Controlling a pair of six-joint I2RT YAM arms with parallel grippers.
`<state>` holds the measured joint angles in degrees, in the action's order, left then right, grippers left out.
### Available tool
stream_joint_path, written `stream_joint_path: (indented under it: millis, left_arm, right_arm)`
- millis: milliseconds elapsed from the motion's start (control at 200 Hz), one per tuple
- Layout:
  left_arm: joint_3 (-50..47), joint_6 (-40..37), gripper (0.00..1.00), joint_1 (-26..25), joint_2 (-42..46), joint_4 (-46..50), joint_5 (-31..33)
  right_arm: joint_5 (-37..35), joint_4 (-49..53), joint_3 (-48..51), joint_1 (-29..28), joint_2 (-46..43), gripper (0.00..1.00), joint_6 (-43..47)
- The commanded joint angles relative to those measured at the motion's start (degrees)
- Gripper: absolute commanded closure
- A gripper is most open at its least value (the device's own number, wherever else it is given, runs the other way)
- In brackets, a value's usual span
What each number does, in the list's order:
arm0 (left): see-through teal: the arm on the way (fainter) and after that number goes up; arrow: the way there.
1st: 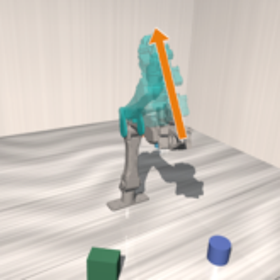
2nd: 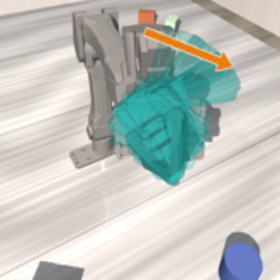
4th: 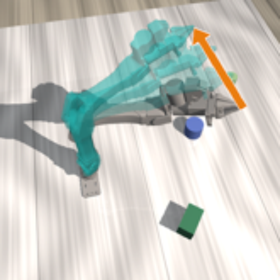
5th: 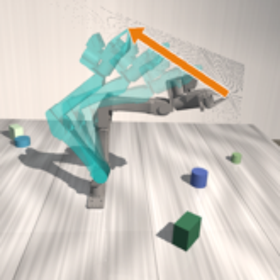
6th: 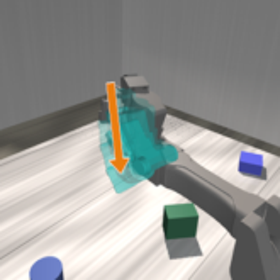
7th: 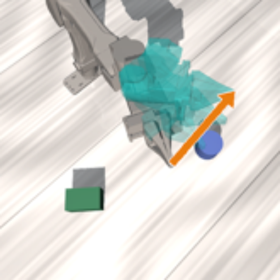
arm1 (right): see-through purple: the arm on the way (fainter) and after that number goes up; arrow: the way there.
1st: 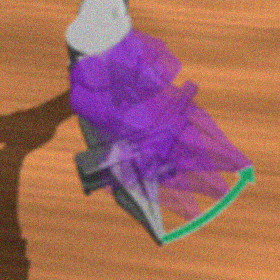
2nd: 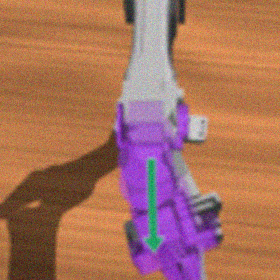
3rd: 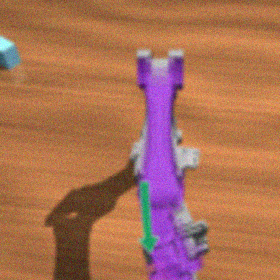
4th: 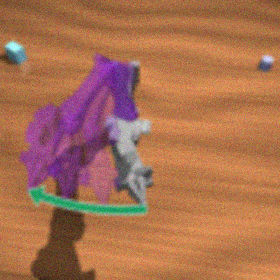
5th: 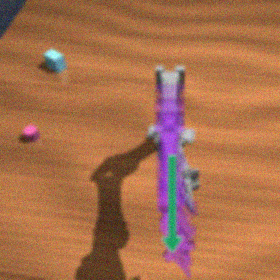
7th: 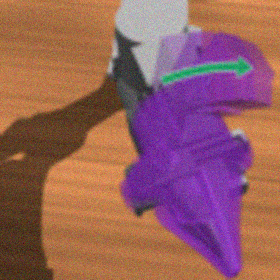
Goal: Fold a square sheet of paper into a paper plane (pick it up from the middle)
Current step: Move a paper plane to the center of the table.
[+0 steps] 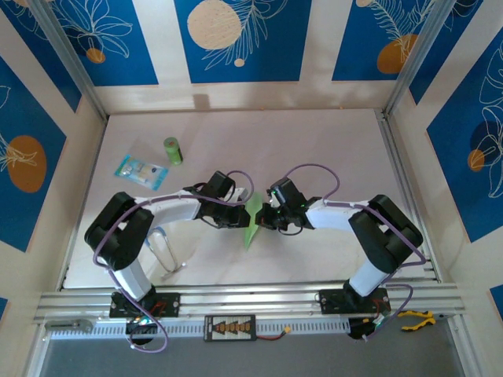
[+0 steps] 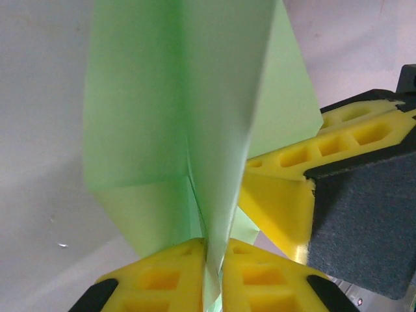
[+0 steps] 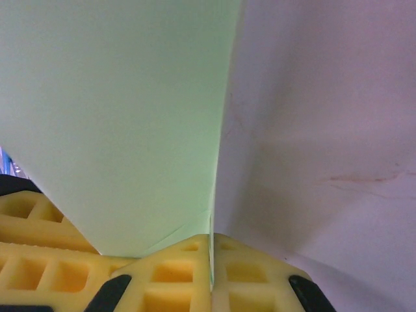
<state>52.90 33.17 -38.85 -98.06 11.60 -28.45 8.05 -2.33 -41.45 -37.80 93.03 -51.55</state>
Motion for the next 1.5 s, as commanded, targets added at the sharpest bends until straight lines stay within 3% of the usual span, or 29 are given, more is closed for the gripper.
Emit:
stream_joint_path:
  millis: [0,550,990,1166,1336,1491]
  left_arm:
    - [1.15,0.76,0.85,-0.78,-1.01,0.62,-0.92]
    - [2.35,-0.91,0.81,-1.72,-2.04,4.46,3.44]
    - [2.9,-1.01,0.83,-2.26,-3.85,4.15,3.77]
    - [2.97,-1.08,0.91,-2.29,-3.42,4.02,3.61]
    - [3.63,-1.95,0.97,-2.33,-1.35,6.38,6.74]
    - [5.83,-3.74,0.98,-2.36,0.06,13.68,15.2]
  right_arm:
    - [1.79,-1.43,0.74,0.18,0.57,0.94,-0.97]
    - [2.92,-3.2,1.35,0.36,1.1,0.95,-1.89]
    - [4.07,-4.7,2.01,0.8,1.45,0.94,-2.22]
    - [4.07,-4.7,2.31,0.97,1.36,0.94,-2.16]
    - [2.68,-2.56,2.37,1.4,0.12,0.86,-1.3]
    - [1.38,-0.93,3.48,2.28,-3.1,0.71,-0.21]
